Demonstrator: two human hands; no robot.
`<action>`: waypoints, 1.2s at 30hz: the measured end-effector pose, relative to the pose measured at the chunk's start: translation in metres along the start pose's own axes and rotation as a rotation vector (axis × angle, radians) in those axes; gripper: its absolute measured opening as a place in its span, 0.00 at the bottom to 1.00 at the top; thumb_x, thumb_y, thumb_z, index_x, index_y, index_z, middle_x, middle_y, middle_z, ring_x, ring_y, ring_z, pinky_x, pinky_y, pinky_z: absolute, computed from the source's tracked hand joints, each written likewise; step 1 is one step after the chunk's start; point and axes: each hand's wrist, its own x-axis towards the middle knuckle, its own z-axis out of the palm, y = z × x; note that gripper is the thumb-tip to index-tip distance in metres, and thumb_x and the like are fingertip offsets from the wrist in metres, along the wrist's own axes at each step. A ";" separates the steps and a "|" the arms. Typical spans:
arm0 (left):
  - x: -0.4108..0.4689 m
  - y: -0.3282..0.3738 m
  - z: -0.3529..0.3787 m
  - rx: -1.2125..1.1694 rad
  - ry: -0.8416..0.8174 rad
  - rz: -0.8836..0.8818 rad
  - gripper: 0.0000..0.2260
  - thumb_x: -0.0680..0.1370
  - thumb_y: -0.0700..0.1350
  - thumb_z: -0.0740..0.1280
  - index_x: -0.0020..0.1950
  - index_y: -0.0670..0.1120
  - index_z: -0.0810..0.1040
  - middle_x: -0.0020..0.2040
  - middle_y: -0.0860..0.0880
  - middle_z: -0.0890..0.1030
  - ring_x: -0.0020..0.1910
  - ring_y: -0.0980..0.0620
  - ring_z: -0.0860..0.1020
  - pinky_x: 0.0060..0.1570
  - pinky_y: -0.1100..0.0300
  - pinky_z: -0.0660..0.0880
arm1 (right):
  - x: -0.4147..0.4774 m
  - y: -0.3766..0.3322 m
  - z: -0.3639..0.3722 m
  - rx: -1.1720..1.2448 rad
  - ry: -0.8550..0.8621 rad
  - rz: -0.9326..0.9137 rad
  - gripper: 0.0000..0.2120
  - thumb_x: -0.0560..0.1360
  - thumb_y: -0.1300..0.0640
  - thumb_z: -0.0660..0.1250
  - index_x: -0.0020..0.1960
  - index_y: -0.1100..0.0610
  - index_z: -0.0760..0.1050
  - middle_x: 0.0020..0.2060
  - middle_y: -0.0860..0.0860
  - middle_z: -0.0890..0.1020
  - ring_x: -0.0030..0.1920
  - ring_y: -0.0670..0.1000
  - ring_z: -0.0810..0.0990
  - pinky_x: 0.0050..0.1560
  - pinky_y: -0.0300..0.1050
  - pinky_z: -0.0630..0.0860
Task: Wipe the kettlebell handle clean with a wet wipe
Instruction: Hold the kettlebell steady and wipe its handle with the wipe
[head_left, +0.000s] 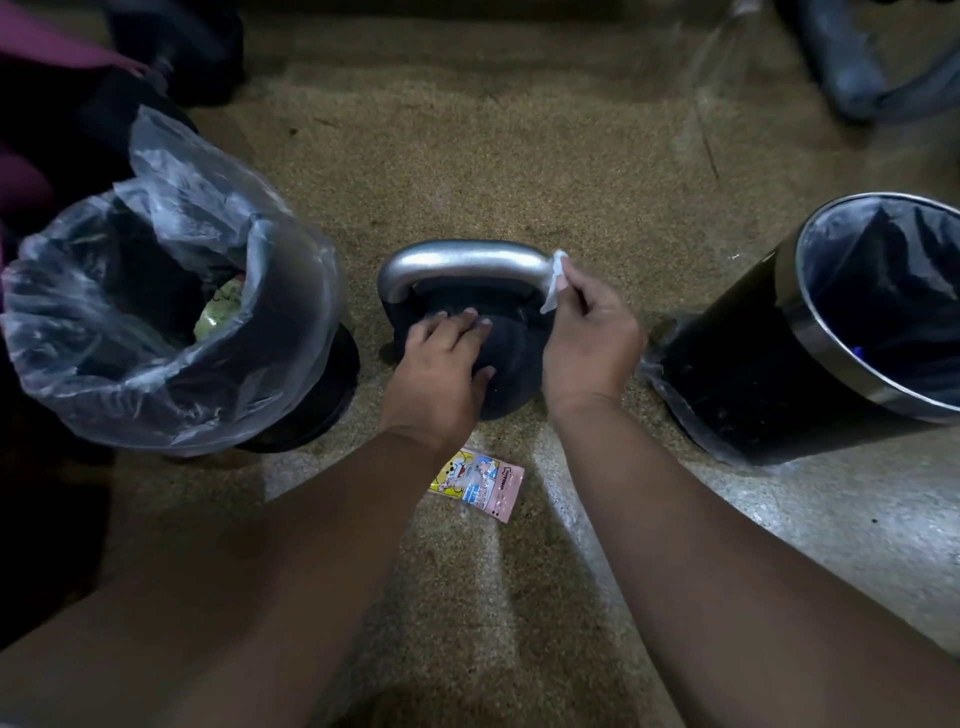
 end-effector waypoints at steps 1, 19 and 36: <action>0.000 -0.001 0.000 0.002 0.002 -0.001 0.22 0.76 0.47 0.69 0.70 0.45 0.74 0.70 0.47 0.73 0.67 0.42 0.68 0.69 0.51 0.67 | -0.002 0.000 -0.001 0.004 -0.006 0.002 0.10 0.75 0.61 0.69 0.55 0.54 0.83 0.50 0.43 0.84 0.53 0.39 0.81 0.60 0.38 0.75; -0.001 -0.001 0.001 -0.004 0.007 -0.013 0.22 0.77 0.47 0.69 0.70 0.46 0.74 0.70 0.48 0.72 0.67 0.43 0.66 0.69 0.52 0.67 | -0.001 -0.003 -0.001 -0.042 -0.021 -0.031 0.10 0.75 0.60 0.68 0.54 0.53 0.84 0.49 0.43 0.85 0.52 0.39 0.81 0.60 0.41 0.76; 0.001 -0.002 0.003 0.007 -0.003 -0.008 0.22 0.76 0.47 0.69 0.70 0.45 0.74 0.70 0.47 0.73 0.66 0.42 0.67 0.68 0.50 0.68 | 0.002 -0.003 -0.001 -0.074 0.005 -0.006 0.10 0.75 0.59 0.68 0.53 0.52 0.84 0.49 0.43 0.84 0.51 0.40 0.81 0.59 0.41 0.76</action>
